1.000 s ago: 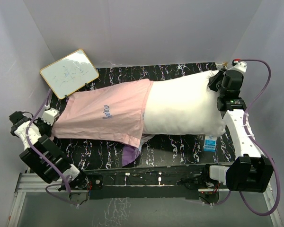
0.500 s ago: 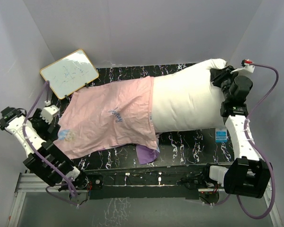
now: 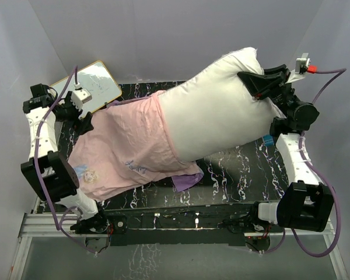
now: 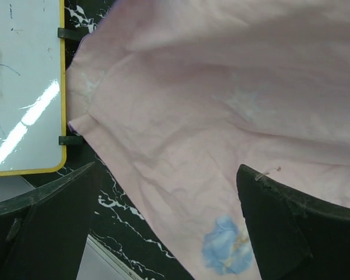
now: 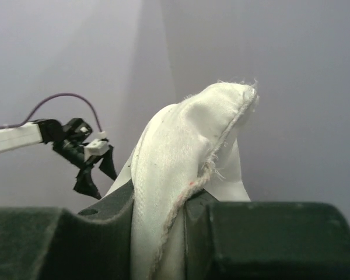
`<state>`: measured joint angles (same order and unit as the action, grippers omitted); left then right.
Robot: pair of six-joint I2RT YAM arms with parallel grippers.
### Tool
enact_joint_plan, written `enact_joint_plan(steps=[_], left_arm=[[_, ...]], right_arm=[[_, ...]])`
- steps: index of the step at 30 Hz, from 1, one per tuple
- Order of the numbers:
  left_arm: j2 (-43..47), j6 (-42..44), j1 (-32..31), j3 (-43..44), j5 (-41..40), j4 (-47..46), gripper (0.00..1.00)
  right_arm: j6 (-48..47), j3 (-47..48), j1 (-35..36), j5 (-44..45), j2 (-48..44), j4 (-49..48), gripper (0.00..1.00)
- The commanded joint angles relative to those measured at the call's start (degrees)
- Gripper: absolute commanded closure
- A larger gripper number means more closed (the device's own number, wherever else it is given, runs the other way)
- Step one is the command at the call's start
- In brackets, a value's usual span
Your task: Remove the pillowcase from the pillow
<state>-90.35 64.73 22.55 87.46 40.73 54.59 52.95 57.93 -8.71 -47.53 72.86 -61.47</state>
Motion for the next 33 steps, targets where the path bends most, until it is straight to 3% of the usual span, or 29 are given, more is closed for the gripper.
enact_joint_plan(steps=[1, 6, 9, 12, 16, 19, 22, 24, 26, 28, 31, 33], left_arm=[[-3.47, 7.01, 0.04, 4.51, 6.03, 5.56, 0.03], [-3.57, 16.51, -0.01, 3.13, 12.01, 7.79, 0.03], [-4.36, 26.27, -0.26, 2.86, 14.47, 16.80, 0.03], [-4.01, 34.41, -1.22, -0.86, 11.20, 21.71, 0.03], [0.09, 34.42, -1.55, -8.15, 11.69, 14.55, 0.03], [3.55, 29.67, -3.72, -13.05, 13.18, 4.96, 0.03], [8.76, 16.21, -5.80, -21.46, 13.30, -18.40, 0.03], [11.00, 12.93, -6.46, -25.66, 11.99, -29.18, 0.03], [10.35, 14.62, -6.61, -26.11, 10.44, -30.23, 0.03], [8.12, 18.11, -6.65, -23.76, 9.72, -24.23, 0.03], [5.36, 23.59, -6.64, -20.50, 9.34, -12.81, 0.15], [5.54, 24.07, -6.63, -20.44, 9.62, -10.29, 0.35]], right_arm=[[8.77, 6.49, 0.01, -2.12, -0.75, -20.64, 0.92], [21.16, 12.59, 0.00, -3.13, 4.21, -33.15, 0.92], [21.26, 14.69, 0.01, -3.46, 4.74, -32.36, 0.92], [21.31, 14.97, 0.07, -3.86, 4.38, -32.40, 0.92], [22.59, 15.74, 0.97, -4.78, 4.72, -33.58, 0.92], [25.08, 16.58, 1.40, -4.90, 5.25, -35.68, 0.92], [30.67, 19.35, 1.84, -5.19, 7.33, -40.49, 0.92], [30.82, 20.10, 2.01, -5.73, 7.20, -40.32, 0.92], [30.47, 20.55, 2.39, -6.54, 6.82, -39.65, 0.92], [30.12, 21.03, 3.03, -7.00, 6.62, -38.72, 0.92], [28.48, 20.68, 3.20, -6.87, 6.19, -36.22, 0.92], [25.97, 20.17, 3.23, -6.75, 5.52, -32.89, 0.92]])
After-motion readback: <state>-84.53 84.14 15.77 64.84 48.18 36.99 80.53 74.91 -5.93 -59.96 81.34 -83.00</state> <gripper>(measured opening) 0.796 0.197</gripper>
